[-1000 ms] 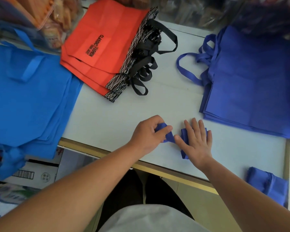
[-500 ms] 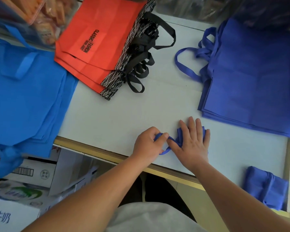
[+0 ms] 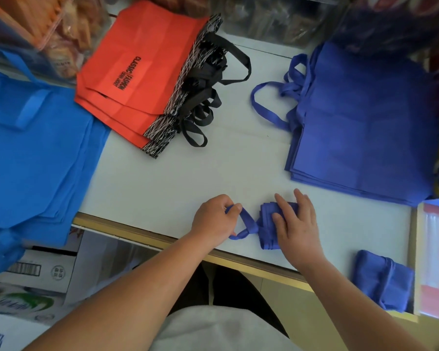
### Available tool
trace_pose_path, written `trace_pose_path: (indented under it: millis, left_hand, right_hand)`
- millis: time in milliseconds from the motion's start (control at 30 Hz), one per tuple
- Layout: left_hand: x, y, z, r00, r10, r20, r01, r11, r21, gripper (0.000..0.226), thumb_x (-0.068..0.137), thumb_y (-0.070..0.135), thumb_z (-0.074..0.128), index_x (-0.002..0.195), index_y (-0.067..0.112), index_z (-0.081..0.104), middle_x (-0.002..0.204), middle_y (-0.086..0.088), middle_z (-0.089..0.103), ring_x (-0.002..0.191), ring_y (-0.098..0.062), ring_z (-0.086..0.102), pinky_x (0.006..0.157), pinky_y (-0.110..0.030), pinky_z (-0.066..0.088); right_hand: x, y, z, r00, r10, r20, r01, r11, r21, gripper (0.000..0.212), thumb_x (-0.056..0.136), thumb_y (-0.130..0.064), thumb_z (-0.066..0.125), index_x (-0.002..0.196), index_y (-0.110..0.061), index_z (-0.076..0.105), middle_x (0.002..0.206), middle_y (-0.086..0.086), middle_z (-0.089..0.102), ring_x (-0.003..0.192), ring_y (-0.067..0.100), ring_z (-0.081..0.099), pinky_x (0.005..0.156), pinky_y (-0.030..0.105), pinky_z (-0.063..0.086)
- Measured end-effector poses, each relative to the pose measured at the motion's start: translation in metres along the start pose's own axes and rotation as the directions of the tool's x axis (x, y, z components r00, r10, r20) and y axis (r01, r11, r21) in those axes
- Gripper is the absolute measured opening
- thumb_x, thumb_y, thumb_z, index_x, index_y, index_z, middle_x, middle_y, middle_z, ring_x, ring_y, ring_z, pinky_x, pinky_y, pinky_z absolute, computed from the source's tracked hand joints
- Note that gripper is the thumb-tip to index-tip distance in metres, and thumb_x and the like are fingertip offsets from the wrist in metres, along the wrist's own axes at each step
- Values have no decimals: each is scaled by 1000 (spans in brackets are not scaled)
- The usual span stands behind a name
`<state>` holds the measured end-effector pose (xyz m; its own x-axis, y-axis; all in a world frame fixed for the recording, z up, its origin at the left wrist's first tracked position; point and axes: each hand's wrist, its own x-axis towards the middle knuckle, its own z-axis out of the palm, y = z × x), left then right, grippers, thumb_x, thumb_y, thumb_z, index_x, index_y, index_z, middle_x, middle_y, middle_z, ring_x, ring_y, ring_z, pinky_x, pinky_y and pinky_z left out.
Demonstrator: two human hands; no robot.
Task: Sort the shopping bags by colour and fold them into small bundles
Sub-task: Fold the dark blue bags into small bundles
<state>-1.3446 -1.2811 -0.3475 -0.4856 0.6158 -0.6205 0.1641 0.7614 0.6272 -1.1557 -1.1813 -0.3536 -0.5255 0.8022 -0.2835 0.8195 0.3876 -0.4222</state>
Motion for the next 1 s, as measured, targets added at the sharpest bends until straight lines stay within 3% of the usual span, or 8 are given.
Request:
trace_pose_path:
  millis: [100, 200, 300, 500, 667, 800, 900, 1000]
  left_hand:
    - [-2, 3, 6, 1000, -5, -7, 5, 1000, 21, 27, 101, 44, 55, 84, 23, 57, 72, 0, 67, 58, -13, 71, 59, -33, 52]
    - [-6, 5, 11, 999, -32, -11, 32, 999, 3, 26, 100, 45, 55, 85, 25, 59, 67, -2, 68, 49, -11, 65, 50, -32, 50]
    - [-8, 7, 11, 999, -48, 4, 48, 999, -10, 25, 100, 45, 55, 87, 25, 60, 67, -4, 69, 43, -11, 63, 44, -29, 51]
    - [-21, 19, -5, 1000, 0, 3, 0, 1000, -19, 26, 101, 45, 55, 91, 23, 60, 66, -5, 70, 35, -6, 53, 39, -24, 46]
    - [-41, 30, -17, 999, 40, 22, -41, 999, 33, 22, 100, 48, 55, 93, 28, 61, 65, -1, 71, 49, -14, 66, 49, -37, 60]
    - [-56, 30, -23, 998, 55, 4, -55, 998, 26, 22, 100, 47, 55, 93, 28, 61, 63, -1, 71, 45, -9, 62, 51, -32, 59]
    - [-67, 27, -25, 999, 43, 3, -43, 999, 29, 21, 101, 47, 55, 95, 28, 61, 64, 0, 72, 51, -11, 67, 59, -36, 62]
    - [-73, 26, -27, 1000, 2, -12, -2, 1000, -15, 20, 102, 45, 55, 96, 27, 60, 65, -2, 72, 55, -16, 70, 51, -31, 60]
  right_hand:
    - [-9, 0, -11, 953, 298, 62, -290, 950, -115, 59, 97, -66, 44, 152, -48, 33, 147, 4, 33, 124, 33, 44, 86, 43, 48]
    - [-4, -8, -13, 889, 400, 221, -445, 869, 217, 50, 96, -55, 58, 142, -49, 38, 127, 2, 33, 100, 28, 57, 85, 48, 56]
    - [0, -13, -18, 845, 467, 260, -534, 728, 430, 41, 88, -43, 74, 121, -46, 49, 118, 2, 39, 91, 22, 58, 80, 51, 61]
    - [-11, -23, -50, 888, 364, 282, -452, 570, 687, 25, 92, -37, 73, 104, -31, 52, 99, 3, 66, 86, 25, 67, 69, 48, 62]
    - [-23, -26, -69, 850, 312, 424, -520, 376, 767, 31, 87, -21, 81, 91, -19, 51, 97, 10, 67, 81, 27, 71, 61, 40, 56]
    - [-31, -37, -79, 884, 218, 413, -467, 398, 790, 32, 87, -14, 80, 92, -17, 49, 93, 12, 64, 75, 23, 70, 55, 33, 54]
    - [-35, -40, -82, 900, 185, 393, -435, 378, 817, 30, 88, -9, 79, 102, -16, 53, 102, 13, 64, 83, 27, 69, 62, 34, 57]
    - [-38, -46, -80, 930, 125, 345, -364, 436, 823, 29, 94, -12, 73, 116, -29, 62, 112, 8, 67, 93, 25, 69, 70, 29, 58]
